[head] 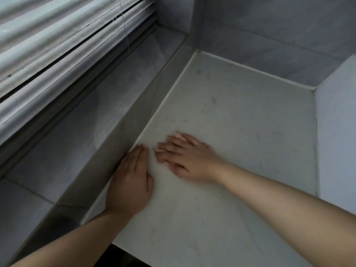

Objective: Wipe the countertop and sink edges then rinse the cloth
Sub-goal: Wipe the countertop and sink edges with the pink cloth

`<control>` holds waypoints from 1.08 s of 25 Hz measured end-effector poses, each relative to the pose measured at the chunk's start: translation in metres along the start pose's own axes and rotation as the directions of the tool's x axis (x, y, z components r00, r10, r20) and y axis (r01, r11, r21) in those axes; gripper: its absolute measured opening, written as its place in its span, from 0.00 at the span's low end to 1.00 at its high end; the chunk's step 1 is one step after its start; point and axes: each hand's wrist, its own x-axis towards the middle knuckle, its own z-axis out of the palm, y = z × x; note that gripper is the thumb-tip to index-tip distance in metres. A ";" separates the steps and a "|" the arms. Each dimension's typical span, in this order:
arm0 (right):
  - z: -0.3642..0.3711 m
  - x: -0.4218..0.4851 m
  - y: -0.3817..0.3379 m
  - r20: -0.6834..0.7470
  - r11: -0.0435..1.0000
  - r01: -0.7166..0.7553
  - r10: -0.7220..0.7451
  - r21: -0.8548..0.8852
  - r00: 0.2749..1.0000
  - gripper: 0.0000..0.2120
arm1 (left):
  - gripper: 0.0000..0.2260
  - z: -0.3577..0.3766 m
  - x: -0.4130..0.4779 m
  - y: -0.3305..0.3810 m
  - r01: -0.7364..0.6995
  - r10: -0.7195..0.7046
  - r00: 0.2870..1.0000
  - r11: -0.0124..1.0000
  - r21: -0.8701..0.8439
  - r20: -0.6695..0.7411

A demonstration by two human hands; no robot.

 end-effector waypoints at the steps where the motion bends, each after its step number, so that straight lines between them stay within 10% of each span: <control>1: 0.001 -0.011 0.013 -0.021 0.999 -0.025 0.024 -0.047 0.999 0.23 | 0.23 0.001 0.001 0.000 0.002 -0.003 1.000 1.000 0.003 0.020; 7: -0.007 -0.008 0.072 0.050 0.795 -0.597 0.595 0.106 0.802 0.22 | 0.27 0.000 0.006 0.001 -0.048 0.040 0.992 0.997 0.064 0.121; 14: 0.017 -0.101 -0.010 -0.036 0.928 -0.372 0.370 -0.030 0.928 0.24 | 0.27 -0.003 0.008 0.003 -0.041 0.029 0.987 0.996 0.075 0.156; 19: 0.007 -0.040 0.015 -0.010 0.678 -0.727 0.732 0.112 0.681 0.24 | 0.25 -0.005 0.007 0.004 -0.067 0.057 0.990 0.995 0.078 0.127; 24: 0.023 -0.078 -0.101 -0.088 0.939 -0.335 0.341 0.082 0.936 0.22 | 0.32 -0.006 0.010 0.004 -0.117 0.092 0.973 0.987 0.109 0.211; 27: 0.031 -0.139 -0.075 -0.109 0.870 -0.493 0.490 0.000 0.865 0.22 | 0.38 -0.006 0.008 0.005 -0.121 0.082 0.954 0.985 0.120 0.289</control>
